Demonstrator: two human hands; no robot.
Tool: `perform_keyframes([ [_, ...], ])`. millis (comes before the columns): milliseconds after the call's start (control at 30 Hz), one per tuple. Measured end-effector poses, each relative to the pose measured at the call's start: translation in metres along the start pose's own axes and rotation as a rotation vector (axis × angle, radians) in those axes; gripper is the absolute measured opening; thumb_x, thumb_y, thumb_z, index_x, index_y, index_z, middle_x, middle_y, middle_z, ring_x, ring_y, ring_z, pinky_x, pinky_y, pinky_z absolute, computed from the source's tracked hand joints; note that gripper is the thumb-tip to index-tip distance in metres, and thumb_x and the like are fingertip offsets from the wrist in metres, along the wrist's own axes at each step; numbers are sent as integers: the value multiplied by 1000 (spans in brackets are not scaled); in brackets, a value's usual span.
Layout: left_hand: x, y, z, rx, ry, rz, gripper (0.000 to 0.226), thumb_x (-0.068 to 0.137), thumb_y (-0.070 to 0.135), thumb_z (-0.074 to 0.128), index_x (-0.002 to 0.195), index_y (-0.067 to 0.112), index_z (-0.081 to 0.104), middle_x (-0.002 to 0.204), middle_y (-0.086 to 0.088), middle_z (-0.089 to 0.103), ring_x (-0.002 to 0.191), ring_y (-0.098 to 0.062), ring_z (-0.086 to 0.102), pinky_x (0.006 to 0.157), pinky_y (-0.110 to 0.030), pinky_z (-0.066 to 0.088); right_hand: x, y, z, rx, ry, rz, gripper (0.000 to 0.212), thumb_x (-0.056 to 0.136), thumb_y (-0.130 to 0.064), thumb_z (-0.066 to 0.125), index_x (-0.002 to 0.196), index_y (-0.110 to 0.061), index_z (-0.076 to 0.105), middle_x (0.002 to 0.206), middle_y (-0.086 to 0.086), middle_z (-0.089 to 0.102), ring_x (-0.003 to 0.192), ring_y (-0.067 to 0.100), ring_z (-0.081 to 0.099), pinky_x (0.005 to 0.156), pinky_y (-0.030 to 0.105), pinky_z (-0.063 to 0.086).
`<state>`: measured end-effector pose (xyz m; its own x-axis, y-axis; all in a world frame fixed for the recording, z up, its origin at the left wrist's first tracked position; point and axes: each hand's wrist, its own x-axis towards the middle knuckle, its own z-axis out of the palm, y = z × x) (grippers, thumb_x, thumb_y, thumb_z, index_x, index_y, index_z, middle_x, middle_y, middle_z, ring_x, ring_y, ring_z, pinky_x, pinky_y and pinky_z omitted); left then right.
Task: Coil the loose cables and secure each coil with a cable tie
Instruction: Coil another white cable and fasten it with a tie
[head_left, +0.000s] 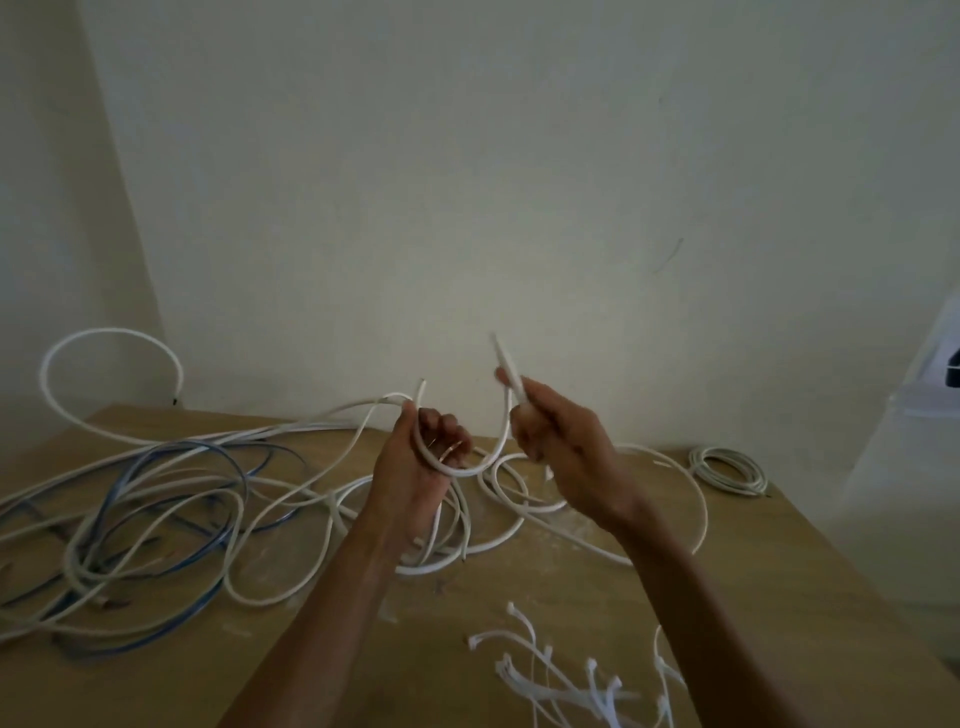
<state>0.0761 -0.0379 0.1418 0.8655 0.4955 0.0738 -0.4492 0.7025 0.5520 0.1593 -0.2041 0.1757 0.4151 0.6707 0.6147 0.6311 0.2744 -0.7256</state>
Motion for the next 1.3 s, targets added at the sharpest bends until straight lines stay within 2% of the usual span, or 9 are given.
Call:
perform_keyframes([
  [167,-14,2,10,96,-75,-57,39,108,29,36,94,5,64,100,-18,76,96,-30,74,78,-38,62,-14,14,42,-441,-23,-148,24,94,-17,67,117,-17,74,99,-10,71,85,-1,63,74,18,48],
  [267,-17,4,12,31,-42,-70,42,109,32,36,76,13,54,76,-6,65,72,-24,70,68,-34,60,-21,24,56,-502,81,-159,13,87,-23,78,97,-16,75,87,-9,70,72,3,59,66,13,44],
  [400,-11,19,6,-98,-83,-18,44,108,36,31,69,20,43,51,8,30,39,-6,27,45,-21,33,-18,30,49,-628,57,-71,32,84,-45,74,100,-18,65,77,-12,64,63,4,53,55,13,36],
  [567,-4,56,-12,-66,-90,94,49,110,37,29,77,17,59,45,8,27,35,-5,24,39,-18,27,0,50,7,-912,-92,-19,42,93,-57,50,106,-20,66,86,-3,72,69,11,60,77,37,51],
  [733,-6,86,-28,-58,-99,150,47,108,39,36,65,22,44,52,10,35,44,-5,32,45,-19,33,28,63,-86,-1122,-147,400,37,103,-48,47,92,-23,73,89,1,71,91,29,69,82,40,51],
  [867,-6,78,-30,15,-144,100,47,109,37,32,68,22,49,50,9,33,41,-6,16,38,-18,26,42,54,-108,-833,27,613,60,97,-63,46,64,-16,63,63,-1,59,63,20,57,67,34,45],
  [1000,-5,59,-25,113,-114,74,49,109,38,33,63,22,43,46,10,27,43,-9,7,36,-22,16,52,40,-104,-91,195,832,40,108,-31,41,83,-7,62,66,1,42,49,10,34,41,20,24],
  [1133,-6,43,-19,223,-82,78,48,109,39,33,64,23,40,48,10,25,37,-5,19,41,-24,12,48,27,-88,807,199,767,25,95,-8,40,109,2,58,75,0,46,52,6,42,42,16,37],
  [1300,-8,50,-18,175,-82,141,52,109,38,32,61,23,42,47,10,25,39,-6,16,41,-24,14,46,9,-81,1194,364,719,31,93,-9,46,119,5,55,55,-8,43,36,5,31,32,16,25],
])
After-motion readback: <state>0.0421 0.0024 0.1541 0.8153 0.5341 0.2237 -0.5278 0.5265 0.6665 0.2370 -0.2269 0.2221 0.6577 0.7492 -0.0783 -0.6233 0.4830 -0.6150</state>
